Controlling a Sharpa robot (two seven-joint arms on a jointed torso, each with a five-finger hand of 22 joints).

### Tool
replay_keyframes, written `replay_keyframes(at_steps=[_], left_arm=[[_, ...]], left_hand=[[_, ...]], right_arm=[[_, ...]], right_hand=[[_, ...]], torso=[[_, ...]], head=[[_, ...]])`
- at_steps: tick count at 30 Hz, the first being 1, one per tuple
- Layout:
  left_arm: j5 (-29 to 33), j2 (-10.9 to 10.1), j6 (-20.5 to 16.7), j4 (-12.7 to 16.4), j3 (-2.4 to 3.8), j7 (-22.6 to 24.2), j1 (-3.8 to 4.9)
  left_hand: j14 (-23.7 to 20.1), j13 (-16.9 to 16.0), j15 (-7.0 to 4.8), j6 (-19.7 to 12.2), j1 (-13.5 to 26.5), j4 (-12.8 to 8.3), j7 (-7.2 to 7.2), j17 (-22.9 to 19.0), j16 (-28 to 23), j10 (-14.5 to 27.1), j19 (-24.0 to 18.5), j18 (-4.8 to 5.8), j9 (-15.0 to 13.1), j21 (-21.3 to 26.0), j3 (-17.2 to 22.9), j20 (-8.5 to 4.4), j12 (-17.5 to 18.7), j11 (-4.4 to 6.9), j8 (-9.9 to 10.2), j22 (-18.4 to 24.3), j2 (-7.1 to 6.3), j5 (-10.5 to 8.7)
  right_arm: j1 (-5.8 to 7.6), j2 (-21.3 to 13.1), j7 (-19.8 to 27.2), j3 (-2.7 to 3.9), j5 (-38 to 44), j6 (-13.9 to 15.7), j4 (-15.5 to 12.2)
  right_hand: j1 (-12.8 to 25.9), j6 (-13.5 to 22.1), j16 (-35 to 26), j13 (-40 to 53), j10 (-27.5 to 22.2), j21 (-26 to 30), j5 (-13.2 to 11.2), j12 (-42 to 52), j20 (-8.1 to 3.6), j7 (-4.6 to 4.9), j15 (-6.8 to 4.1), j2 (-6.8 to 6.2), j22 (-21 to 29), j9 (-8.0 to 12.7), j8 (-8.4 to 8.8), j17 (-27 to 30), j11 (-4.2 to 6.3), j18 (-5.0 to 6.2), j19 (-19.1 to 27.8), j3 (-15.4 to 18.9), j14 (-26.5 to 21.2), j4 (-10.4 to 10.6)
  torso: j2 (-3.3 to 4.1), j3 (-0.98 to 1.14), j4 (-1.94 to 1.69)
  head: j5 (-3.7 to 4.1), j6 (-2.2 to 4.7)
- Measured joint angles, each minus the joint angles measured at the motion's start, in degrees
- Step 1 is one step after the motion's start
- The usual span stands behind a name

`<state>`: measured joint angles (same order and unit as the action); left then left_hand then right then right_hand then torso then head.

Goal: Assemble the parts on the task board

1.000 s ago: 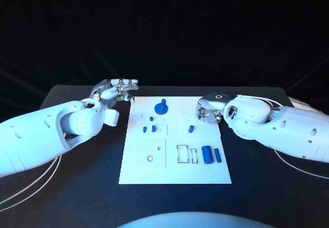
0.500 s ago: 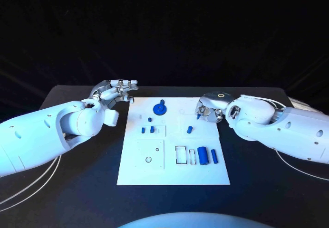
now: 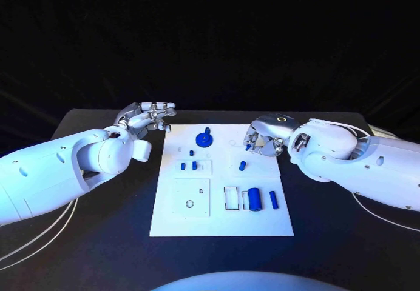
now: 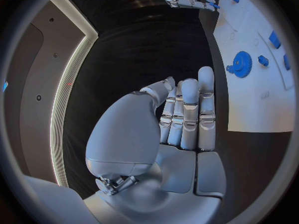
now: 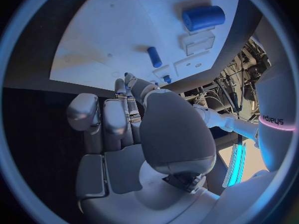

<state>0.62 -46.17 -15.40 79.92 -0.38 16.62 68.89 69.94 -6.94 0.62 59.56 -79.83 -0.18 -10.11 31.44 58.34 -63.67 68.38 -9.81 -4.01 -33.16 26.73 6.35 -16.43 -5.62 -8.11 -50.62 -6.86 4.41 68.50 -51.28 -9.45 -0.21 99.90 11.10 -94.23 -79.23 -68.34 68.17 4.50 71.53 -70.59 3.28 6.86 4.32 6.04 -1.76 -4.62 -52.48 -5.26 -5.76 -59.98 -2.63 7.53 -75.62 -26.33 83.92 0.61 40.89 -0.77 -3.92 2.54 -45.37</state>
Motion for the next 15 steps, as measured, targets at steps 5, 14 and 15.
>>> replay_keyframes(at_steps=[5,14,15], left_arm=[[0.0,0.07,0.02,0.04,0.0,-0.09,-0.01],[0.0,0.51,0.08,0.05,0.0,-0.21,-0.18],[0.0,0.56,0.09,0.05,0.0,-0.23,-0.24]], left_hand=[[0.0,0.0,0.0,0.0,0.0,0.0,0.0,0.0,0.0,0.0,0.0,0.0,0.0,0.0,0.0,0.0,0.0,0.0,0.0,0.0,0.0,0.0],[0.0,0.01,0.0,0.0,0.0,0.0,0.0,-0.07,0.0,0.21,0.0,0.01,0.0,0.0,0.0,0.0,0.0,0.21,0.0,-0.01,0.0,0.0],[0.0,0.01,0.0,0.01,0.0,0.0,0.0,-0.07,0.0,0.21,0.0,0.0,0.0,0.0,0.0,0.0,0.0,0.21,0.0,-0.01,0.0,0.0]], right_arm=[[-0.21,1.85,-0.03,0.0,-0.67,-0.04,-2.51],[-1.7,6.08,-0.04,-0.18,-0.99,-0.23,-4.52],[-2.09,6.68,-0.02,-0.24,-0.99,-0.29,-4.4]], right_hand=[[0.0,-0.06,0.0,-0.05,0.0,0.0,-0.11,0.0,0.0,0.07,0.0,0.0,-0.02,0.0,0.0,0.0,0.0,0.0,0.0,0.0,0.0,0.0],[0.0,0.02,0.0,-0.1,0.0,0.0,-0.11,-0.22,0.0,0.15,0.0,0.0,-0.01,0.0,0.03,0.05,0.0,0.0,0.0,0.01,0.0,0.0],[0.0,0.03,0.0,-0.1,0.0,0.0,-0.11,-0.22,0.0,0.16,0.0,0.0,-0.01,0.0,0.04,0.06,0.0,0.0,0.0,0.01,0.0,0.0]], torso=[[0.01,-0.07,-0.06],[0.04,-0.14,-0.06],[0.05,-0.15,-0.04]], head=[[-0.49,-0.02],[-2.02,-0.5],[-2.19,-0.57]])
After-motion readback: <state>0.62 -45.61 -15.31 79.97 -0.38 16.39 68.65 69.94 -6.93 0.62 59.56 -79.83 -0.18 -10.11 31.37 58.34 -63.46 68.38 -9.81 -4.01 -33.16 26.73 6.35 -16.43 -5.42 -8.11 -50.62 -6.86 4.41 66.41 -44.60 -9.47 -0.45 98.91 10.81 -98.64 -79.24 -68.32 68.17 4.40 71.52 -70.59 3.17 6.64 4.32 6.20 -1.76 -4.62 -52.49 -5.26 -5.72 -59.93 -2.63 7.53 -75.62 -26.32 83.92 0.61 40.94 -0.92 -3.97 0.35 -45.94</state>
